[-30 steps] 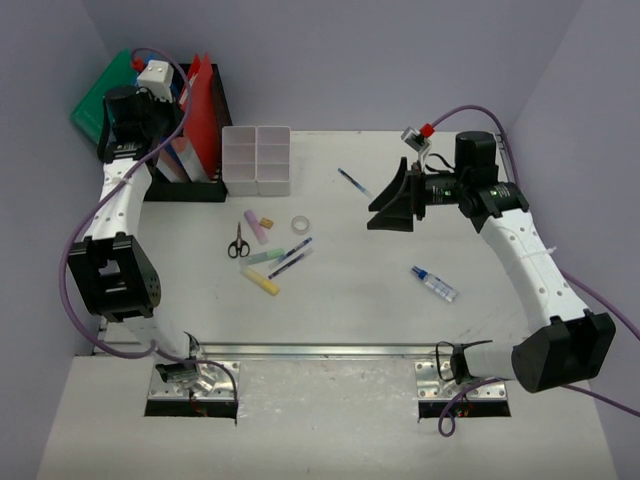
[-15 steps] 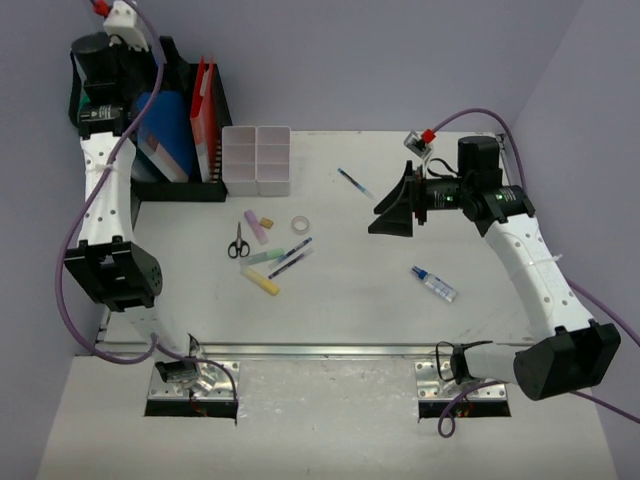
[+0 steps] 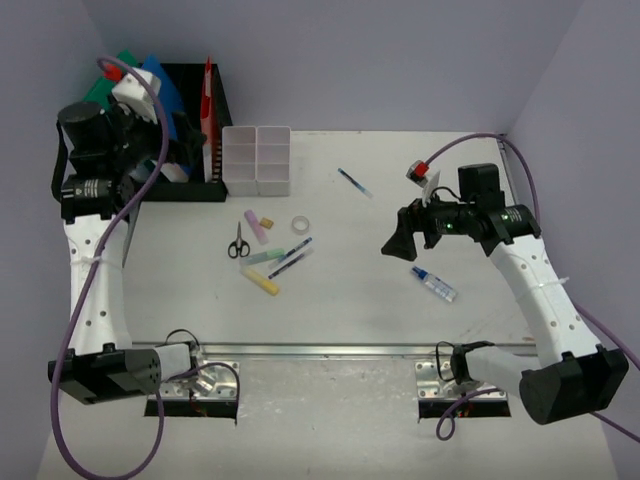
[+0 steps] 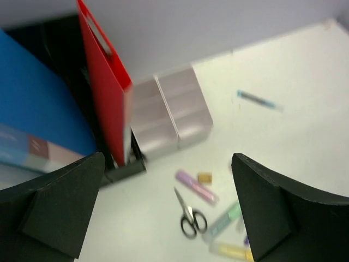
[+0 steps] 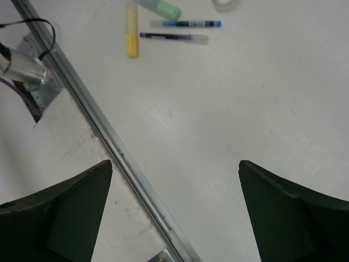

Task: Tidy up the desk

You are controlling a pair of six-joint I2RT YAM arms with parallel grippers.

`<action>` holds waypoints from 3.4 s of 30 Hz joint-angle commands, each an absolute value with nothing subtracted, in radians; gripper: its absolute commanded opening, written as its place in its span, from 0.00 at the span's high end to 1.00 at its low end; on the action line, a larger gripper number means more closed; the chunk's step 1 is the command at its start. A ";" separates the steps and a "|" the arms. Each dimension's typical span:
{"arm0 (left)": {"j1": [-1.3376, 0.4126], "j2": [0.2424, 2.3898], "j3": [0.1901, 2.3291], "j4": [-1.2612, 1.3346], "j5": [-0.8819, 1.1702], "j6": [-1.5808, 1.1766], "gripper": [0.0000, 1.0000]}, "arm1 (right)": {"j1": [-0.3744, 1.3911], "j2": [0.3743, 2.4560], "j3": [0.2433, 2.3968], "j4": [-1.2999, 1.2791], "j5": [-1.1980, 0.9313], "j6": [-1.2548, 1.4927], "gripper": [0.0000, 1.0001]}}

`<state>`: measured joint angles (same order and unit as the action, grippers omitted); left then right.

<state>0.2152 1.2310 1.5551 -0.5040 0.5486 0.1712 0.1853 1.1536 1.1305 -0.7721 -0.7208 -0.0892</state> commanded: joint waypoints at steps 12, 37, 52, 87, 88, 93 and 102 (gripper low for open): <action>-0.132 1.060 1.011 -0.638 0.343 0.418 0.00 | 0.158 1.285 0.898 -0.906 -0.198 -0.431 0.17; -0.212 1.073 0.753 -0.291 0.636 0.044 0.11 | 0.012 1.482 0.685 -0.553 -0.349 -0.548 0.90; -0.307 1.201 0.862 0.274 0.741 -0.467 0.16 | 0.299 1.244 0.775 0.139 -1.065 0.440 1.00; -0.462 1.423 0.942 0.600 0.799 -0.658 0.67 | 0.375 1.338 0.802 0.288 -1.134 0.578 1.00; -0.462 1.427 0.943 0.605 0.802 -0.667 0.73 | 0.376 1.342 0.806 0.287 -1.135 0.577 1.00; -0.462 1.437 0.953 0.583 0.825 -0.663 0.79 | 0.379 1.354 0.821 0.284 -1.138 0.575 1.00; -0.461 1.433 0.979 0.470 0.815 -0.575 1.00 | 0.385 1.366 0.846 0.234 -1.125 0.557 0.54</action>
<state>-0.4507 1.4364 0.9312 0.5192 0.7937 -0.6647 0.3716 1.3712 0.7790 0.2228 -1.1231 0.5638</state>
